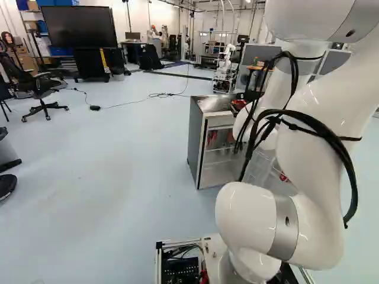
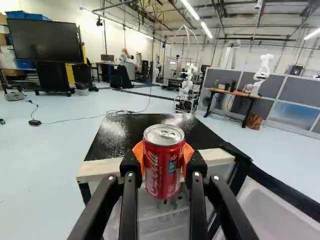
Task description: Grab a drink from the fridge
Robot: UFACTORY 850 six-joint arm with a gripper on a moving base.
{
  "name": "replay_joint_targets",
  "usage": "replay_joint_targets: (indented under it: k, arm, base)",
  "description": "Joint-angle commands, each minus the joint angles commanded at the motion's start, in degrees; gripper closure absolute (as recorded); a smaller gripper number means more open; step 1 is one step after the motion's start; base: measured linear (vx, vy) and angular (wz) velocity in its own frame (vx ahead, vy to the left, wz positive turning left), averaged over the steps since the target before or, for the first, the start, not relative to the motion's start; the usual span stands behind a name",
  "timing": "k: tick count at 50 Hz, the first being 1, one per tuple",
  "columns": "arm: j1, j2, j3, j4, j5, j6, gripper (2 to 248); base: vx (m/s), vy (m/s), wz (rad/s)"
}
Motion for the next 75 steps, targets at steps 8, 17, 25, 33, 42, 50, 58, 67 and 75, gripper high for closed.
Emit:
replay_joint_targets:
  k: [8, 17, 25, 33, 42, 50, 58, 67, 75]
  arm:
    - [0.0, -2.1, -2.7, 0.0, 0.0, 0.0, 155]
    - [0.0, -4.7, -5.8, 0.0, 0.0, 0.0, 155]
    - [0.0, -7.0, -8.7, 0.0, 0.0, 0.0, 155]
    - [0.1, -9.3, -11.5, 0.0, 0.0, 0.0, 155]
    - [0.3, -11.9, -14.8, 0.0, -0.1, 0.0, 155]
    - [0.5, -14.1, -17.7, 0.0, -0.8, 0.0, 155]
    - [0.7, -16.3, -20.6, 0.0, -2.1, 0.0, 155]
    - [0.9, -18.9, -24.0, 0.0, -3.6, 0.0, 155]
    - [1.1, -21.1, -27.0, 0.0, -5.0, 0.0, 155]
  base:
    - [0.0, 0.0, 0.0]
    - [0.0, 0.0, 0.0]
    - [0.0, 0.0, 0.0]
    - [0.0, 0.0, 0.0]
    - [0.0, 0.0, 0.0]
    - [0.0, 0.0, 0.0]
    - [0.0, 0.0, 0.0]
    - [0.0, 0.0, 0.0]
    - [0.0, 0.0, 0.0]
